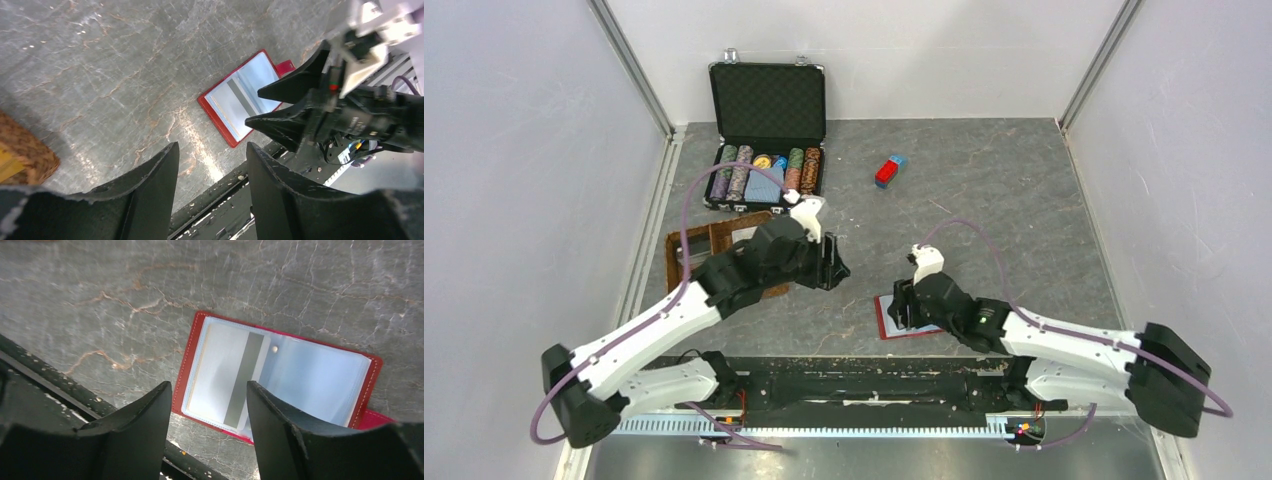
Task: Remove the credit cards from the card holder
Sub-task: Remove the credit card from the card holder.
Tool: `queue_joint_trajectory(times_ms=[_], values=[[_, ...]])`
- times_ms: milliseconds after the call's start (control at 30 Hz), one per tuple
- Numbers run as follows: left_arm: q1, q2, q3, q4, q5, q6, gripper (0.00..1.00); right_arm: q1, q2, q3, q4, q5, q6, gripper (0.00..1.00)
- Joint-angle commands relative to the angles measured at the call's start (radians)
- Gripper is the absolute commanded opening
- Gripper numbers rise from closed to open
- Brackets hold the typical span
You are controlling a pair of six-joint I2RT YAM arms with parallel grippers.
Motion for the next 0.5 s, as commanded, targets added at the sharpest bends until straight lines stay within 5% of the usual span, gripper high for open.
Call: queue_joint_trajectory(times_ms=[0,467], values=[[-0.002,-0.107,-0.007,-0.103,-0.063,0.09,0.61,0.044,0.078,0.07,-0.023,0.093,0.005,0.63],[-0.002,-0.174,-0.041,-0.151,-0.112,0.124,0.64,0.149,0.335,0.222,-0.149,0.227,0.008,0.69]])
